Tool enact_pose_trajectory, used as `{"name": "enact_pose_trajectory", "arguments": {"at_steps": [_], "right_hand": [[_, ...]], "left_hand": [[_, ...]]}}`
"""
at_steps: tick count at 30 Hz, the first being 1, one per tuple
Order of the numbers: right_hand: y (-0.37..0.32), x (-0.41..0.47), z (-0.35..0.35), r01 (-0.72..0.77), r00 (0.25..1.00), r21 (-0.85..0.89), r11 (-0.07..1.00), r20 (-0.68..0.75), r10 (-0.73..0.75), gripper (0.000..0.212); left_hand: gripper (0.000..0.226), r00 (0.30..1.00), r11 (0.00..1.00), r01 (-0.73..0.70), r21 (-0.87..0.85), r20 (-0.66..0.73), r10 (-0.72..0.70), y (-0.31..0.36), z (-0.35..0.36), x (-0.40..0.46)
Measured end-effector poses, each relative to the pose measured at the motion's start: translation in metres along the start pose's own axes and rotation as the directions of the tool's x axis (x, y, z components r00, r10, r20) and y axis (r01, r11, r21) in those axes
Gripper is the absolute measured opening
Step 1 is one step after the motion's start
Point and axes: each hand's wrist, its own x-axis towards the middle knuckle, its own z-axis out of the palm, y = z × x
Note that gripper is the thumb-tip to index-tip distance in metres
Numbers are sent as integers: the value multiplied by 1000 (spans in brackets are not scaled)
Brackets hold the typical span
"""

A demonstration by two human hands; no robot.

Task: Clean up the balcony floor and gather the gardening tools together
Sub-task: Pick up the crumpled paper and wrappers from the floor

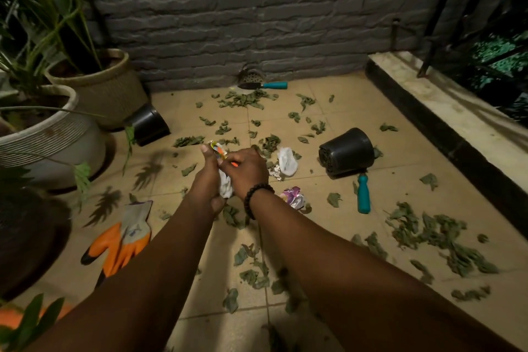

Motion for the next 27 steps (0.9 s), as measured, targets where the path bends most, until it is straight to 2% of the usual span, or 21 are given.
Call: {"name": "enact_pose_trajectory", "arguments": {"at_steps": [2, 4, 6, 8, 10, 12, 13, 14, 15, 16, 17, 18, 19, 20, 21, 23, 27], "right_hand": [[-4, 2, 1, 19, 999, -134, 991, 29, -15, 21], [-6, 2, -3, 6, 993, -105, 994, 115, 6, 21], [-1, 5, -8, -52, 968, -88, 995, 239, 72, 28], [3, 6, -13, -148, 940, 100, 984, 322, 109, 34], [8, 12, -19, -328, 917, 363, 872, 342, 203, 43], [16, 19, -28, -431, 902, 552, 714, 275, 333, 26], [24, 24, -35, -436, 892, 621, 651, 203, 403, 21], [38, 30, -42, -422, 878, 642, 640, 113, 465, 20], [54, 34, -50, -397, 879, 574, 717, 12, 477, 24], [69, 35, -57, -392, 898, 348, 852, -56, 436, 31], [82, 32, -63, -375, 927, -1, 927, -24, 375, 43], [95, 26, -65, -312, 931, -344, 885, 76, 358, 54], [107, 16, -66, -221, 908, -573, 789, 175, 382, 63], [116, 4, -65, -135, 879, -692, 709, 246, 408, 65], [124, -8, -63, -79, 870, -734, 675, 279, 405, 60], [136, -19, -57, -10, 918, -752, 659, 254, 304, 42], [133, -4, -60, 16, 949, -771, 637, 213, 234, 25]], "left_hand": [[86, 1000, 999, -14, -34, 4, 14, -2, -5, 3], [86, 999, 999, -43, 24, -18, 44, -3, -12, 11], [58, 996, 990, -90, 107, -19, 92, 1, -9, 11], [25, 990, 986, -124, 115, -47, 131, 2, 1, 10], [11, 984, 984, -154, 90, -74, 161, -1, 11, 11], [11, 982, 982, -165, 89, -77, 172, -7, 15, 14], [11, 981, 982, -159, 98, -100, 169, -9, 14, 14], [13, 975, 980, -158, 124, -134, 175, -10, 12, 14], [14, 969, 974, -165, 154, -159, 189, -10, 8, 15], [15, 965, 968, -173, 183, -164, 204, -11, 5, 14], [16, 965, 963, -179, 203, -154, 212, -10, 2, 12], [18, 966, 959, -183, 217, -140, 217, -9, 0, 10], [19, 967, 955, -191, 228, -124, 223, -9, -3, 10], [21, 967, 948, -197, 249, -108, 229, -9, -7, 11], [23, 966, 937, -209, 282, -90, 242, -9, -11, 11], [29, 959, 919, -237, 314, -72, 272, -10, -18, 13], [32, 944, 931, -224, 290, -171, 281, -9, -29, 13]]}}
